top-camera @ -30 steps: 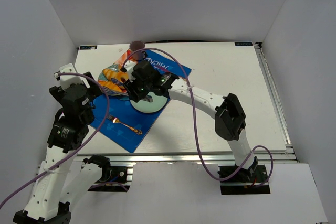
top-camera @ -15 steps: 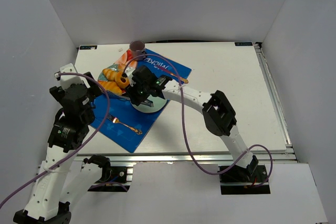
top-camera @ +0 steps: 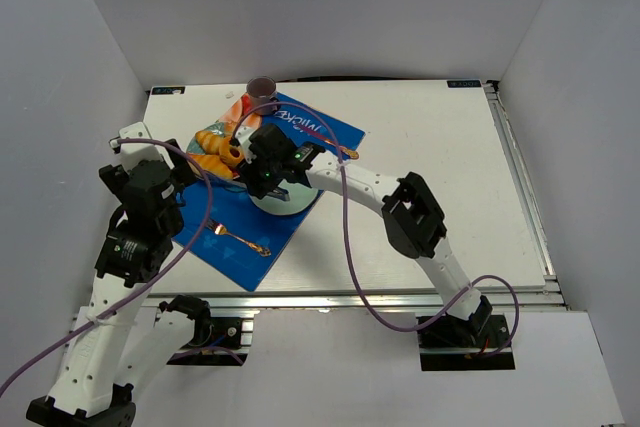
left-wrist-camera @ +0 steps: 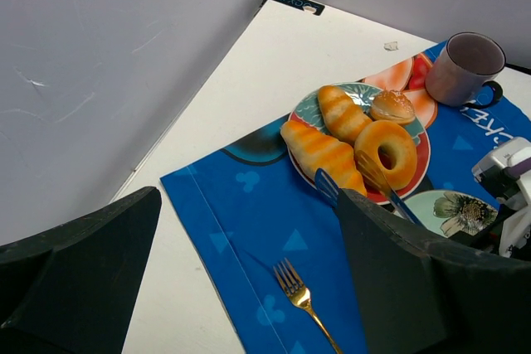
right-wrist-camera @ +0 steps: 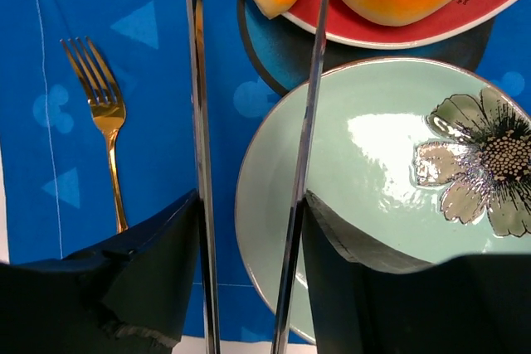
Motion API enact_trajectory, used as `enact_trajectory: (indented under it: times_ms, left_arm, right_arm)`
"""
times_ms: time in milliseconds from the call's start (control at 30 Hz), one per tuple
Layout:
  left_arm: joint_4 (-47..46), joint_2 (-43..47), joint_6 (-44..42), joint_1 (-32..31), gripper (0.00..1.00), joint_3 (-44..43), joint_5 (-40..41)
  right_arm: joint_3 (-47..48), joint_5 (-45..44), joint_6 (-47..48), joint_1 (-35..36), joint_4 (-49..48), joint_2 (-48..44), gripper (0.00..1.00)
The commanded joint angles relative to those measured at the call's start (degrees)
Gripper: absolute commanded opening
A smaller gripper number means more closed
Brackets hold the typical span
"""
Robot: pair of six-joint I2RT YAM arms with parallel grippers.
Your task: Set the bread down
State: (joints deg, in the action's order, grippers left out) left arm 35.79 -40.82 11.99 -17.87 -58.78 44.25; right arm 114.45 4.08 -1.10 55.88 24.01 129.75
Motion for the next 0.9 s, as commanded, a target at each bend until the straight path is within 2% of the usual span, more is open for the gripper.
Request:
enact_trajectory:
  times_ms: [0, 100, 133, 267, 400, 467, 533, 733, 867]
  left_arm:
    - [-0.3, 0.2, -0.3, -0.2, 0.98, 0.2, 0.7]
    - [-0.2, 0.4, -0.4, -0.2, 0.98, 0.1, 0.8]
    - [-0.2, 0.5, -0.4, -0.2, 0.98, 0.1, 0.8]
    - [-0.2, 0.6, -0.4, -0.2, 0.98, 0.2, 0.8]
    - [-0.5, 0.6, -0.4, -0.1, 0.98, -0.1, 0.9]
    - [-0.5, 0.6, -0.5, -0.1, 0.98, -0.1, 0.8]
    - [-0.5, 0.5, -0.5, -0.1, 0.98, -0.5, 0.9]
    - [-0.7, 0.8, -0.2, -0.2, 0.98, -0.6, 1.1]
    - [-0.9, 1.3, 0.6, -0.2, 0.98, 0.0, 0.9]
  right_arm:
    - [3.9, -0.4, 0.8, -0.2, 0.2, 1.5, 0.54]
    - [4.2, -0.2, 0.8, -0.2, 0.4, 1.6, 0.43]
    - [4.3, -0.1, 0.6, -0.2, 0.6, 1.5, 0.34]
    - [4.5, 0.1, 0.4, -0.2, 0.9, 0.8, 0.18]
    - [4.3, 0.8, -0.7, -0.2, 1.0, -1.0, 0.11]
    - [3.4, 1.5, -1.5, -0.2, 0.6, -2.7, 0.03]
    - [2.5, 2.4, -2.1, -0.2, -0.2, -4.9, 0.0]
    - [1.1, 3.9, -3.1, -0.2, -1.1, -11.3, 0.0]
    - [-3.7, 2.4, -4.5, -0.2, -2.0, -16.9, 0.0]
